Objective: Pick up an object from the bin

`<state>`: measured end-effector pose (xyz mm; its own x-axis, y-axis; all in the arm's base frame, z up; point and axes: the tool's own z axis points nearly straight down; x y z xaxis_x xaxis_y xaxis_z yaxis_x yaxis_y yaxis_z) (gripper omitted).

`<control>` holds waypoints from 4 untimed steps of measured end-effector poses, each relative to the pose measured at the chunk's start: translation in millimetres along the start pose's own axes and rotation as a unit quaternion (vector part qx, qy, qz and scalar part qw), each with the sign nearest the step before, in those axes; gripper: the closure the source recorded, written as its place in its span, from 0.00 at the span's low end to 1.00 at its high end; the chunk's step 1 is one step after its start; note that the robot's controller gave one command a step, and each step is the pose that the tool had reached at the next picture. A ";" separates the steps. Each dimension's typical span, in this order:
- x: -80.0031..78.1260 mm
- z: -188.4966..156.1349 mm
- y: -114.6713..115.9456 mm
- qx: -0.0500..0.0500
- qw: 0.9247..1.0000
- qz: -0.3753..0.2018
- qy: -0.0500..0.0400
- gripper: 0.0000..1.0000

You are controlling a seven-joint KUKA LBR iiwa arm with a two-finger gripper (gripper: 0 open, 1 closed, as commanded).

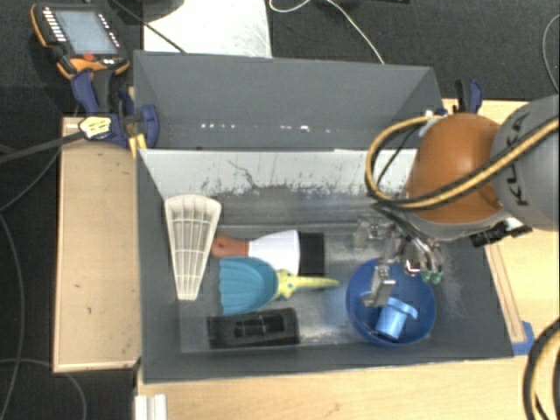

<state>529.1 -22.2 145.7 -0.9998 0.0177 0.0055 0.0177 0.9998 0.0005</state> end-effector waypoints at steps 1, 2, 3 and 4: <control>-1.8 -4.5 0.1 0.000 1.000 -0.001 -0.004 0.00; 15.6 75.4 -8.6 0.000 0.998 -0.061 -0.001 0.00; 10.4 75.1 -10.9 0.001 0.989 -0.150 -0.007 0.00; 14.8 74.8 -8.3 0.000 0.998 -0.062 -0.002 0.00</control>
Offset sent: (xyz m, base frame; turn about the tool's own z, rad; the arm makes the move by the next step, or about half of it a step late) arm -0.0167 -0.0082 -0.0757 -0.1233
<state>513.7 -30.1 70.9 -0.9944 -0.1054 0.0010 -0.1054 0.9944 0.0018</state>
